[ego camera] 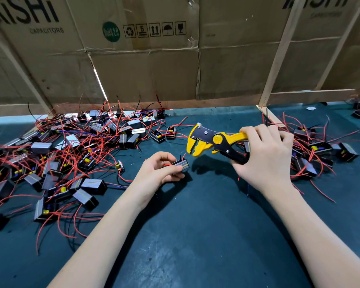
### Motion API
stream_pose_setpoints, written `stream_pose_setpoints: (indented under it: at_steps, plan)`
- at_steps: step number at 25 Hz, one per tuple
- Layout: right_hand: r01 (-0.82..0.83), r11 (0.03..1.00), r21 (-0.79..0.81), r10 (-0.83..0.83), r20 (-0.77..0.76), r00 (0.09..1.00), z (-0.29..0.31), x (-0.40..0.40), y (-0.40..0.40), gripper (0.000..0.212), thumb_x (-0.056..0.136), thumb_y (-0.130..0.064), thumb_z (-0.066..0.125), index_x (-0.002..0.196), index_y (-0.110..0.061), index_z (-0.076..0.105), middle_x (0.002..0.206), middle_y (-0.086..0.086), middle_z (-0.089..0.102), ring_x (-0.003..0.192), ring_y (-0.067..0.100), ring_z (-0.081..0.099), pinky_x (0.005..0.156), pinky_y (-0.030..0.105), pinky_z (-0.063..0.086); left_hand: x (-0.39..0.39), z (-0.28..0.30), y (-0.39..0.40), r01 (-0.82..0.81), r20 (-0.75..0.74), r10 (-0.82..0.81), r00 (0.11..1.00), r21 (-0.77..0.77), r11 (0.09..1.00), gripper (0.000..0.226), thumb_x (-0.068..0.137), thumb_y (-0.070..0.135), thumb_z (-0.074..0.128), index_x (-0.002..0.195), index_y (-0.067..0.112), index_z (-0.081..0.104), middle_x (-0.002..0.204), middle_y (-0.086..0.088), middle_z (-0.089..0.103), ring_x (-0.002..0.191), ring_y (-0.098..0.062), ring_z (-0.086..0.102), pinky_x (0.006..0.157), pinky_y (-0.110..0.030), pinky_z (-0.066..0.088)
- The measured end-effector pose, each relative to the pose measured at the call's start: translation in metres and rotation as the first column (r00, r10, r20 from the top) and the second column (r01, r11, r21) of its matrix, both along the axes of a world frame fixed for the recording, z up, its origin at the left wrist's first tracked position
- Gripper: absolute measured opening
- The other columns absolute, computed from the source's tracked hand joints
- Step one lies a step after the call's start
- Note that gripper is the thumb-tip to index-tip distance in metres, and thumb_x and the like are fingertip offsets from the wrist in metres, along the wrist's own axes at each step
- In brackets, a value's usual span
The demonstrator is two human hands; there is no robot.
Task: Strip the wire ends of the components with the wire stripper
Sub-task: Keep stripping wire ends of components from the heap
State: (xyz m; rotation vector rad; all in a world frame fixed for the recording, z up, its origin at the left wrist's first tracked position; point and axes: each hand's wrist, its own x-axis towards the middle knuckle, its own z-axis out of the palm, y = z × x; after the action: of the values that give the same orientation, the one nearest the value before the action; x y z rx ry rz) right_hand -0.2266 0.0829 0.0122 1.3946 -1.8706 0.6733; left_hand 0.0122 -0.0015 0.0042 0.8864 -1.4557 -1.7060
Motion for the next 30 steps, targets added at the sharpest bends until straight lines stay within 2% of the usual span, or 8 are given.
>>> stream_pose_setpoints:
  at_steps: [3,7,14,20,23,27,30]
  plan:
    - [0.032,0.999,-0.003,-0.033,-0.017,0.999,-0.0009,0.0033,-0.0007,0.046,0.069,-0.043,0.059,0.103,-0.013,0.062,0.093,0.005,0.059,0.087,0.031,0.053,0.08,0.041,0.031,-0.0007,-0.0004,0.0012,0.012,0.046,-0.011,0.999,-0.038,0.999,0.019,0.085,-0.007,0.065,0.095,0.006,0.056,0.082,-0.01,0.069,0.07,-0.024,0.07,0.068,-0.025,0.057]
    - [0.044,0.999,0.013,-0.043,-0.057,0.997,-0.0008,0.0009,-0.0007,0.045,0.068,-0.037,0.069,0.104,-0.013,0.061,0.095,0.006,0.059,0.089,0.032,0.053,0.082,0.042,0.032,-0.0016,-0.0005,0.0019,0.025,0.091,-0.019,0.996,-0.062,0.998,0.021,0.084,-0.006,0.067,0.098,0.005,0.055,0.088,-0.015,0.066,0.071,-0.025,0.069,0.069,-0.026,0.057]
    - [0.003,1.0,-0.012,-0.003,-0.036,0.999,0.001,0.002,-0.0004,0.044,0.069,-0.038,0.066,0.106,-0.014,0.062,0.095,0.005,0.059,0.09,0.031,0.053,0.081,0.041,0.032,-0.0017,0.0008,0.0022,0.032,0.094,-0.027,0.995,-0.057,0.998,0.018,0.086,-0.004,0.065,0.099,0.003,0.055,0.082,-0.013,0.066,0.068,-0.023,0.068,0.068,-0.027,0.057]
    - [-0.027,0.999,0.043,0.029,-0.06,0.998,0.0006,0.004,-0.0011,0.046,0.064,-0.039,0.067,0.103,-0.016,0.063,0.091,0.003,0.059,0.088,0.03,0.054,0.081,0.04,0.03,-0.0019,0.0017,0.0035,0.047,0.116,-0.039,0.993,-0.067,0.997,0.013,0.088,0.0,0.065,0.099,0.002,0.057,0.077,-0.01,0.066,0.067,-0.021,0.067,0.067,-0.027,0.054]
    - [-0.027,0.999,0.029,0.028,-0.048,0.998,0.0024,0.0032,-0.0007,0.039,0.068,-0.043,0.063,0.096,-0.016,0.064,0.083,0.001,0.058,0.08,0.029,0.054,0.079,0.04,0.031,-0.0019,0.0016,0.003,0.047,0.12,-0.038,0.992,-0.071,0.996,0.014,0.087,0.0,0.065,0.098,0.002,0.057,0.079,-0.011,0.066,0.067,-0.021,0.067,0.068,-0.027,0.055]
    - [-0.06,0.996,0.062,0.059,0.006,0.998,0.0009,0.0037,-0.0005,0.034,0.061,-0.04,0.077,0.083,-0.016,0.066,0.066,0.0,0.059,0.062,0.028,0.055,0.073,0.04,0.033,-0.0021,0.0004,0.0023,0.053,0.136,-0.042,0.99,-0.084,0.995,0.014,0.087,-0.001,0.065,0.098,0.003,0.057,0.082,-0.012,0.065,0.067,-0.021,0.066,0.068,-0.027,0.054]
    - [-0.07,0.993,0.093,0.065,0.055,0.996,-0.0001,0.0039,-0.0005,0.039,0.057,-0.039,0.08,0.084,-0.016,0.066,0.067,0.0,0.062,0.062,0.028,0.057,0.072,0.039,0.035,-0.0015,0.0002,0.0021,0.062,0.136,-0.049,0.989,-0.088,0.994,0.015,0.087,-0.002,0.065,0.098,0.004,0.057,0.08,-0.011,0.065,0.067,-0.02,0.066,0.065,-0.025,0.054]
